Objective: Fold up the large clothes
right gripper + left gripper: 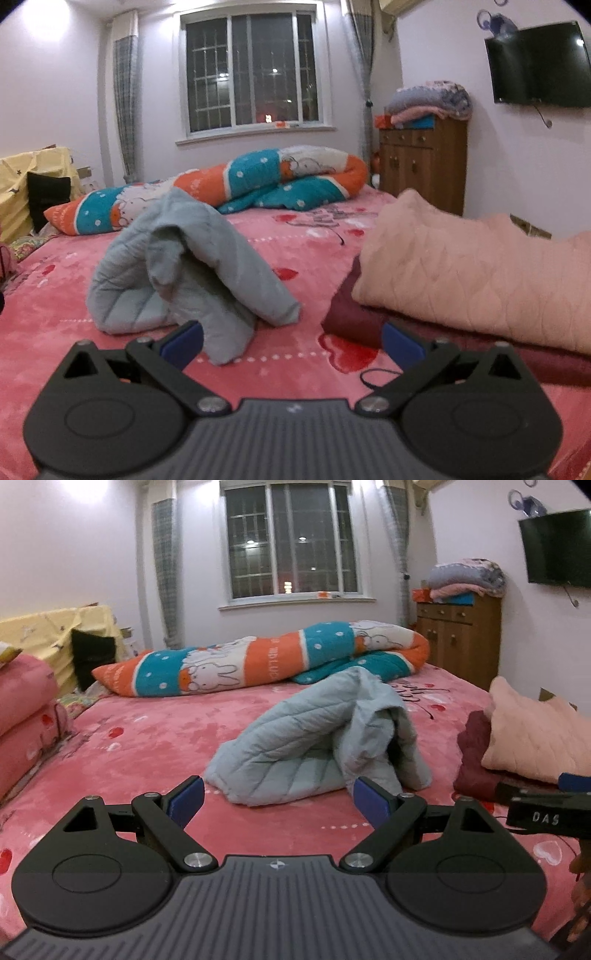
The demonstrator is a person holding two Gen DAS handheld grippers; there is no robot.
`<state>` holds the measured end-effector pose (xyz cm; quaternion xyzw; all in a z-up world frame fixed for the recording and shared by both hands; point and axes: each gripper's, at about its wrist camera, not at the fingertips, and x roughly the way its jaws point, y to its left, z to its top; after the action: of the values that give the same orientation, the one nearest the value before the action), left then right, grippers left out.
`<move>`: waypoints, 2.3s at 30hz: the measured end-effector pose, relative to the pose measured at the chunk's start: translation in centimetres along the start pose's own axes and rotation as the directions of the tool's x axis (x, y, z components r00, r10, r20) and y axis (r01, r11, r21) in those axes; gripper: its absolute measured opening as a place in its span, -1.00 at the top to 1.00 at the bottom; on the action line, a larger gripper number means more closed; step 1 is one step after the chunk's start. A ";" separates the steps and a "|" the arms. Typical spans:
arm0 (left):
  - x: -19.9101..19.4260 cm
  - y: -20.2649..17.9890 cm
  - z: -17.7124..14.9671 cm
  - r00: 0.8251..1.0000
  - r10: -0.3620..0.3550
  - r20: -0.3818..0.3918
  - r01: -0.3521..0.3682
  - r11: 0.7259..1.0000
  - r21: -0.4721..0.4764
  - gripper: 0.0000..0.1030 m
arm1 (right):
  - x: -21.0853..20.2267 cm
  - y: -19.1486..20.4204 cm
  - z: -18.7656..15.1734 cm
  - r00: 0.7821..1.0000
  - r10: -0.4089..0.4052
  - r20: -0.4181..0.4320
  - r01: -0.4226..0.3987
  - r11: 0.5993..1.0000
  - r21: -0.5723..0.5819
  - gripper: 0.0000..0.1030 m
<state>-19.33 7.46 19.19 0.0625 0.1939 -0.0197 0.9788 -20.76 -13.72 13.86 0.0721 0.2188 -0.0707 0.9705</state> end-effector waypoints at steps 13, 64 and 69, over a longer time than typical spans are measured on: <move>5.9 -6.3 1.3 0.996 -0.089 0.033 0.080 0.975 0.205 -1.00 | 5.4 -3.8 -2.6 0.992 -0.038 -0.121 0.047 0.996 0.071 -0.98; 7.9 2.3 1.9 0.989 -0.058 0.138 0.083 0.979 -0.187 0.94 | 9.7 -3.7 -3.4 0.899 0.373 -0.227 -0.300 0.906 0.300 -0.98; 7.6 4.0 -0.6 0.998 -0.017 0.062 0.030 0.978 -0.205 0.93 | 9.6 -1.5 -4.2 0.872 0.410 -0.267 -0.347 0.903 0.252 -0.98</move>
<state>-12.24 11.37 16.18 -0.0419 0.1660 -0.0131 0.9851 -14.14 -15.52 5.73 0.2194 0.3438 0.1128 0.9061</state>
